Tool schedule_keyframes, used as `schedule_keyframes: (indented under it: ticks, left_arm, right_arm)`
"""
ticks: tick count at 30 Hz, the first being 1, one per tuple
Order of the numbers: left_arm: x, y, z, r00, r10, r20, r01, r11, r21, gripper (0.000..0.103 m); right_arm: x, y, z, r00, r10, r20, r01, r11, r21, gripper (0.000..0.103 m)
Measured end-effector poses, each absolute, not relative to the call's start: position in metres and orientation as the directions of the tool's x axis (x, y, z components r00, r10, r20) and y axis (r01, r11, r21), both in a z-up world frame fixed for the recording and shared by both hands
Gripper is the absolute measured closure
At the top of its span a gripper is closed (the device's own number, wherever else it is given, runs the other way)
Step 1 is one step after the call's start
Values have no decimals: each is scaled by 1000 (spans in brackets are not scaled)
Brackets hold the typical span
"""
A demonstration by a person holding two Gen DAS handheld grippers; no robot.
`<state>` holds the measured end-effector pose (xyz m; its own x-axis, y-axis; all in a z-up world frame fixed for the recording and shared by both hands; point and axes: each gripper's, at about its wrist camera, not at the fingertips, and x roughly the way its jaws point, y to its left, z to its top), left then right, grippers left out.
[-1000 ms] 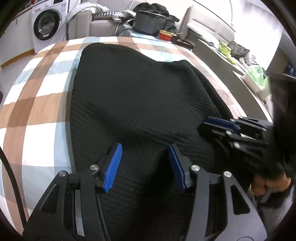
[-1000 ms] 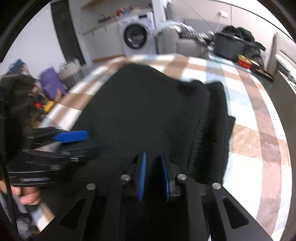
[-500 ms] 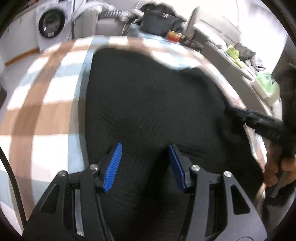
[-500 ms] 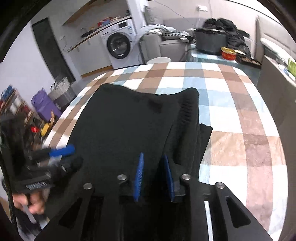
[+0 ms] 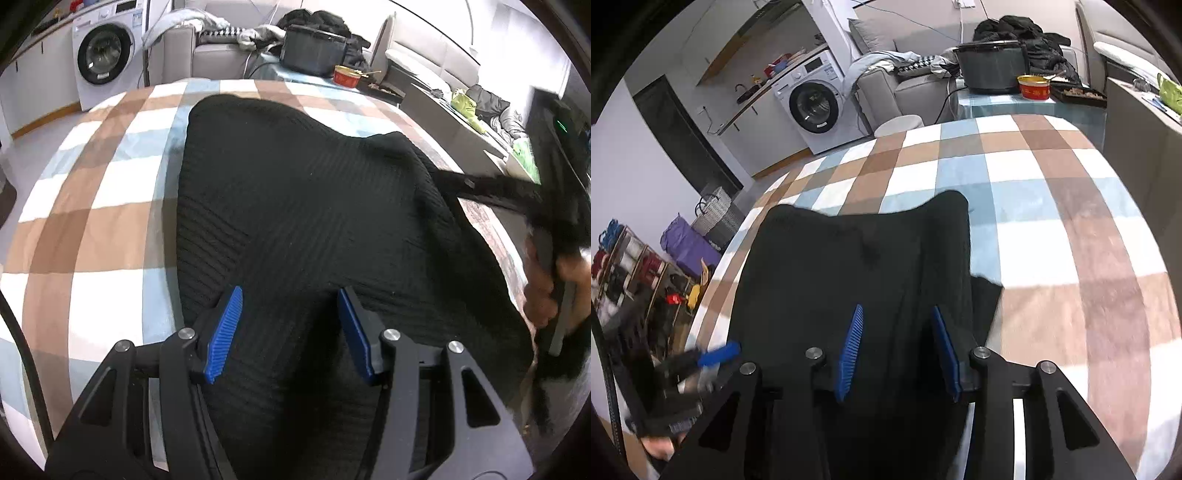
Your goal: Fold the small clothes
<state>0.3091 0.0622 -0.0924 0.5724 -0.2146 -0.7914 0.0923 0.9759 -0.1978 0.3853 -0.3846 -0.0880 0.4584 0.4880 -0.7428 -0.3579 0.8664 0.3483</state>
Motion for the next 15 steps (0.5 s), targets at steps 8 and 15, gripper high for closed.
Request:
schedule_keyframes:
  ticks: [8,15]
  left_arm:
    - [312,59,-93,572,-225,-789,90,973,-213,52]
    - [312,61,-93,568,-228,-791,88,972,-217,52]
  right_arm:
    - [418,-372,-95,429,492,-757,-308,868,390,87]
    - [408,-369,-85,490,436,-755,-334,894,300,90]
